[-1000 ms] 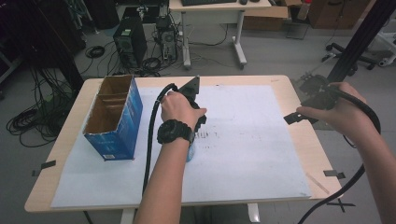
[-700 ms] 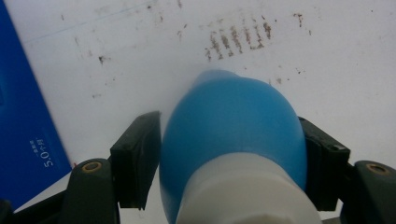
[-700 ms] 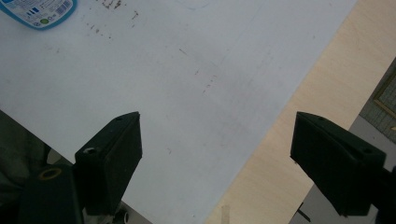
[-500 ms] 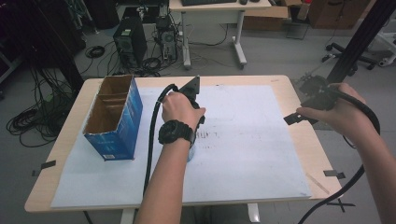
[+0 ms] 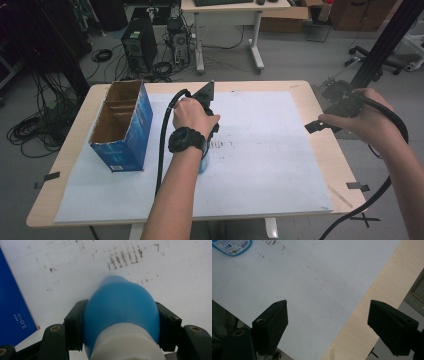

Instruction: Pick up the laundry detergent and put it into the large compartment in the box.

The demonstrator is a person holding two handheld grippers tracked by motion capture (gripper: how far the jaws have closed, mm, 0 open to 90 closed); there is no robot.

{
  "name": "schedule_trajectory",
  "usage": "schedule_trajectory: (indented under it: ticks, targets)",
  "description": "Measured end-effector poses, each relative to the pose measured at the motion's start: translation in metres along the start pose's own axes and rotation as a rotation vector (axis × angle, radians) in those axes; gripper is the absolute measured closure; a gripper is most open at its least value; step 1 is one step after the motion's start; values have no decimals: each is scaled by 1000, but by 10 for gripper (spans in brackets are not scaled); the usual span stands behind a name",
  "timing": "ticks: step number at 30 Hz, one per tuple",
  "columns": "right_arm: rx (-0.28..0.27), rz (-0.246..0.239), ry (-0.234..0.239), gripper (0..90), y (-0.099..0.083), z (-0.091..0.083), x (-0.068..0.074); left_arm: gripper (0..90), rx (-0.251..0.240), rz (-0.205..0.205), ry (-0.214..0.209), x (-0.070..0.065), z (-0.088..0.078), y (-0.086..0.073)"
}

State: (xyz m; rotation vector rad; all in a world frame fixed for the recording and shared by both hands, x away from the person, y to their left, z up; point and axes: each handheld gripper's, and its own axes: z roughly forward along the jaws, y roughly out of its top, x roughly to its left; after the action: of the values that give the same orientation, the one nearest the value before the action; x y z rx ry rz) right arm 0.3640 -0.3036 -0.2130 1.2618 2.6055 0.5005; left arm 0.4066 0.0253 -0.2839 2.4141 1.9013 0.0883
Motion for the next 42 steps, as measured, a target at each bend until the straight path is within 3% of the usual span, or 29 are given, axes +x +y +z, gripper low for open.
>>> schedule_trajectory:
  ticks: [8, 17, 30, 42]
  targets:
    - [3, 5, -6, 166, -1, -4, 0, 375, -4, 13, 0, 0, -11, 1]
    - [-1, 7, -11, 166, 1, -12, 3, 375, -7, 26, -9, 2, -37, 1]
    - [24, -27, -21, 165, 10, -17, 14, 376, -10, 29, -31, 16, -76, 0]
    - [26, -10, -12, 160, 12, -23, 12, 375, -23, 37, -49, 27, -107, 2]
